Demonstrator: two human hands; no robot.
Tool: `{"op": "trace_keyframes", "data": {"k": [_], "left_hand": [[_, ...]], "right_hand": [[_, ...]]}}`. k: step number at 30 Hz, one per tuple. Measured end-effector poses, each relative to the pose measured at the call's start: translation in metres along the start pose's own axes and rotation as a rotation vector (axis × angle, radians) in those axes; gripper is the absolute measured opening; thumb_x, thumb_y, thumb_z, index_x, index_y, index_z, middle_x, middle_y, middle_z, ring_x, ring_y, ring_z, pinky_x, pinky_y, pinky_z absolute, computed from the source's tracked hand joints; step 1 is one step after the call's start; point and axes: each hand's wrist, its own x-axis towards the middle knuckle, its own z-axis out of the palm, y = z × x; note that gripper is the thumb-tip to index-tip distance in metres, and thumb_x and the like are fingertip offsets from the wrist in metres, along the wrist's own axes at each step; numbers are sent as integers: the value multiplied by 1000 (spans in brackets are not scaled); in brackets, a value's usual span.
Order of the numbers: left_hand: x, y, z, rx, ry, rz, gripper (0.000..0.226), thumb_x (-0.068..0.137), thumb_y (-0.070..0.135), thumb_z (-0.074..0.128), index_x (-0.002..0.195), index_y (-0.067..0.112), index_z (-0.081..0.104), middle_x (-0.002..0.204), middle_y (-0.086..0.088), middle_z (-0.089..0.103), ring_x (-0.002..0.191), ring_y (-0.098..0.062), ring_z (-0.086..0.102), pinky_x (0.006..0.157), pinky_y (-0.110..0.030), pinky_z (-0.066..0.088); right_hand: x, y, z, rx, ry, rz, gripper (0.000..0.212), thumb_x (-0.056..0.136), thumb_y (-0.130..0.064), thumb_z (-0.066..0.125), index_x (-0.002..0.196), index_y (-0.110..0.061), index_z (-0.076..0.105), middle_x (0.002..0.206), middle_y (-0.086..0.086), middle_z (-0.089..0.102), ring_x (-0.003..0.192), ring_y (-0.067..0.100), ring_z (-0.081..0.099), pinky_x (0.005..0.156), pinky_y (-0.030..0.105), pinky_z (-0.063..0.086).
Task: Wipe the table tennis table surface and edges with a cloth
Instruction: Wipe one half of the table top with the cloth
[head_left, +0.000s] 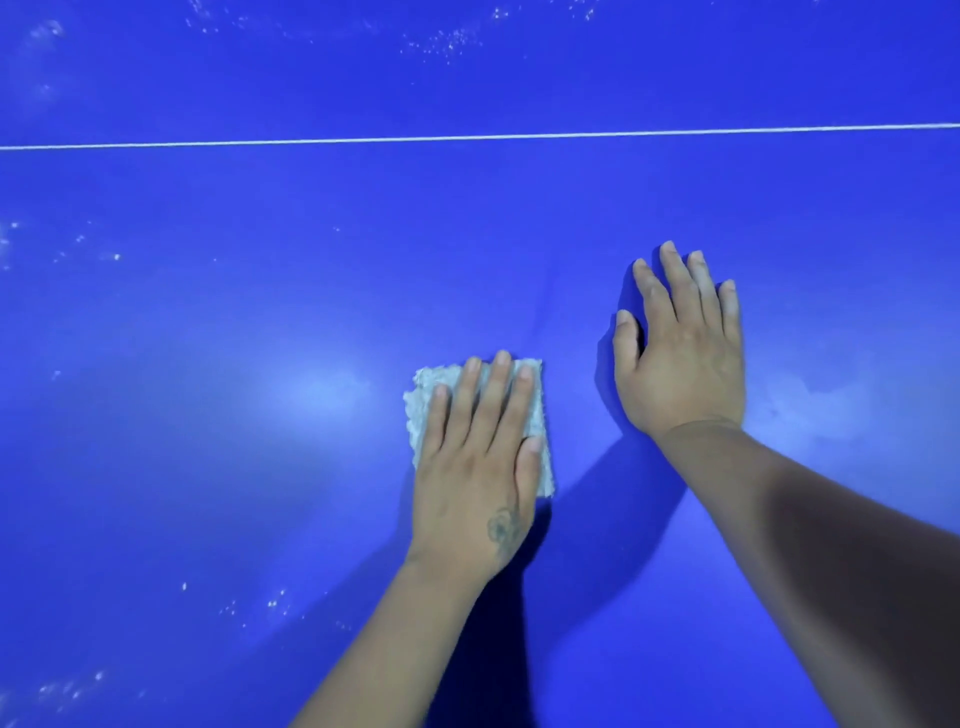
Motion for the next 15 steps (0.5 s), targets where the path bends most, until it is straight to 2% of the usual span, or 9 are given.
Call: {"op": "trace_keyframes", "data": {"k": [5,10,12,15], "left_hand": [[-22,-52,-10,8,-10,-143,61,115,36,24,172,19,15,180,0,10,167,-24,1,134,-55,12],[32,-79,-13,-7,8,-298,65,112,43,8,173,20,8,181,-2,6,167,-28,-1,134,-55,6],[60,-69,-11,-27,17,-299,68,110,45,7,173,20,9,181,-4,8,167,-30,1,133,-56,5],[82,-40,-5,-30,14,-195,68,109,45,10,172,19,15,180,-5,14,166,-33,6,133,-57,8]], "right_hand": [[-2,1,-5,35,-10,-6,60,110,-44,29,164,-18,35,175,3,22,164,26,12,132,52,9],[-18,5,-13,94,-23,-109,58,110,-39,43,164,-19,35,177,2,18,164,25,13,133,50,11],[-42,-1,-20,100,2,-135,60,109,-40,45,164,-20,35,177,2,18,164,26,14,132,52,12],[-97,-19,-23,118,0,-142,57,110,-37,45,164,-22,36,176,2,19,164,26,15,131,53,14]]}}
